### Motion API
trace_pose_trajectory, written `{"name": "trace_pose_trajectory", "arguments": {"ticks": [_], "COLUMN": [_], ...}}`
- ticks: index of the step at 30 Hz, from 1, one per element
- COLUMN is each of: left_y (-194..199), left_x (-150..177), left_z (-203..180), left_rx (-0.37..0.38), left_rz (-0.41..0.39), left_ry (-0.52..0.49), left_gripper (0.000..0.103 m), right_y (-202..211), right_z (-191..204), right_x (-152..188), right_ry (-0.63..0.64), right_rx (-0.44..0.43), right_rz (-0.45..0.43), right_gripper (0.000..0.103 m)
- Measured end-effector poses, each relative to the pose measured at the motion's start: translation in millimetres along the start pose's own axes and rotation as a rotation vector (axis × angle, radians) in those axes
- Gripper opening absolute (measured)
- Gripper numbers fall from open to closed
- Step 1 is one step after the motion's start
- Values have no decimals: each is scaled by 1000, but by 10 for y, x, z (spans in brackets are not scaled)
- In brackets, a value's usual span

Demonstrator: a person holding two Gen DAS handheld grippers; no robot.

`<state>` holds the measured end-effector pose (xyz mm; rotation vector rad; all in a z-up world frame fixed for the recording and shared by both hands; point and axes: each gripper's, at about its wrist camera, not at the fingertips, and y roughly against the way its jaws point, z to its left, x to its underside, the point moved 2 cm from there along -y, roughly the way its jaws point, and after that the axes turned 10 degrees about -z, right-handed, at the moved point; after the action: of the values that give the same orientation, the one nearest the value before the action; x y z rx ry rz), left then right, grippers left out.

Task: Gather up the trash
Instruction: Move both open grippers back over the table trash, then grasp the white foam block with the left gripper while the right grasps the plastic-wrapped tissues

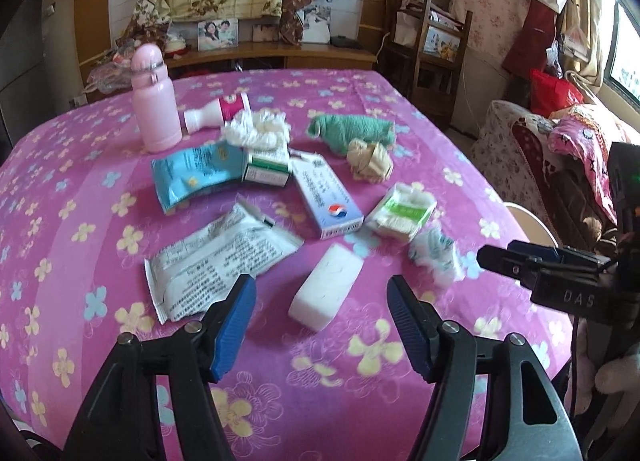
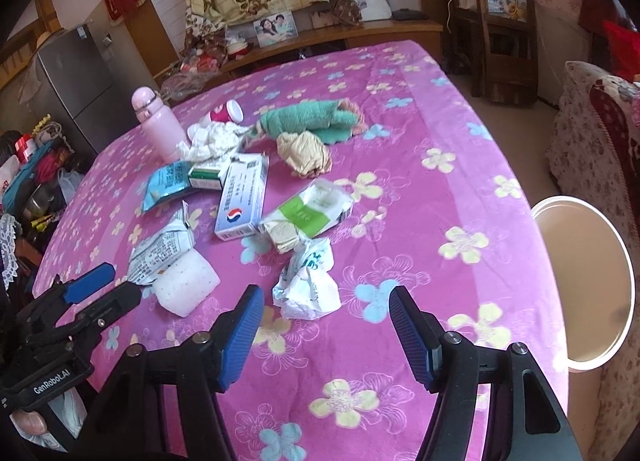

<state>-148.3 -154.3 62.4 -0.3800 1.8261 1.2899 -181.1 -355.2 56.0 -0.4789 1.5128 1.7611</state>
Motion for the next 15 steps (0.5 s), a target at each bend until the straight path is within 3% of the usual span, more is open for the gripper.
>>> {"name": "trace_pose_trajectory", "arguments": {"ticks": [15], "left_y": [-385], "left_x": [117], "left_z": [57], "left_rx": [-27], "left_rz": [58], "left_ry": [-27], "left_gripper": [69], "right_y": [-388], "right_z": [23], "right_x": [26], "right_ry": [-3], "right_rx": [-16], "right_rz": [67], "right_gripper": [69]}}
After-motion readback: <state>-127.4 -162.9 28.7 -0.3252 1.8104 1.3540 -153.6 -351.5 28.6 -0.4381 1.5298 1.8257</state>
